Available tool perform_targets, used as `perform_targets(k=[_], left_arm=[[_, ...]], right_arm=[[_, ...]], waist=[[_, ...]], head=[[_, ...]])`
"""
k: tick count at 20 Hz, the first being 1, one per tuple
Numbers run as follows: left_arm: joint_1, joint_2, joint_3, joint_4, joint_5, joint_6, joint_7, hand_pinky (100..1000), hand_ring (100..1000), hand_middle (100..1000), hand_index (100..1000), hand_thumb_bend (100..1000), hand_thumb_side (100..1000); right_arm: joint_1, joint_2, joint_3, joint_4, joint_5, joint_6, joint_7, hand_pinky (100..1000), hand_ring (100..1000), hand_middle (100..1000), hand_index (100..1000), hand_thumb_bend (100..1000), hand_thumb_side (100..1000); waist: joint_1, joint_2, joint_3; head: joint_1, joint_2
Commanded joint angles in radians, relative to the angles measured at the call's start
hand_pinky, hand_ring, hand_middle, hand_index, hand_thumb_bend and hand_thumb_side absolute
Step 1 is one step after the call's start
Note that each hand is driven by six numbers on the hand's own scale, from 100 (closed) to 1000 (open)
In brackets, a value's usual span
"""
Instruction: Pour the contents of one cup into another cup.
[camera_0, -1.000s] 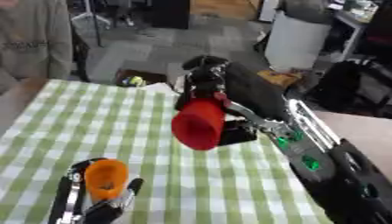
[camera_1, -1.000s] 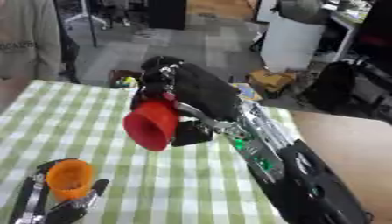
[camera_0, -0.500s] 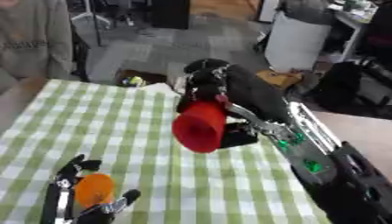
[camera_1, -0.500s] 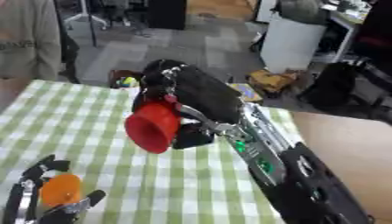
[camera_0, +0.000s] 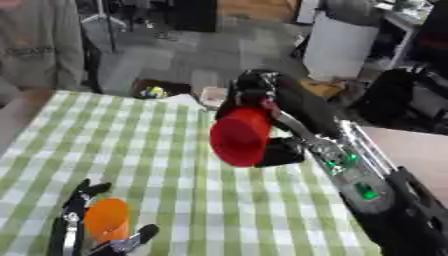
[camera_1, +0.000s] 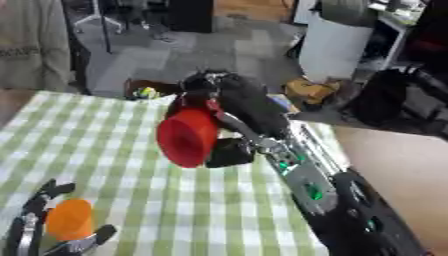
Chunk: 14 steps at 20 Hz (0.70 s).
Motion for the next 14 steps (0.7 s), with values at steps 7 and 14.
perform_targets(k=[7,14], left_arm=[[-0.003,0.077,0.054,-0.209,0.107,0.026,-0.107,647,1000,759,825,897,676],[-0.017,0.106,0.069,-0.315,0.140,0.090,-0.152,650,1000,759,826,884,682]], right_arm=[[0.103,-0.049,-0.032,-0.003,-0.417,0.167,0.104,343,325,251,436,181,100],[0.121,-0.006,0.013,0.264,-0.460,0.200,0.218,305,325,249,430,239,100]], waist=[[0.035,-0.012,0.009],[0.065,-0.008,0.038]], head=[[-0.001,-0.010],[-0.026,-0.009]])
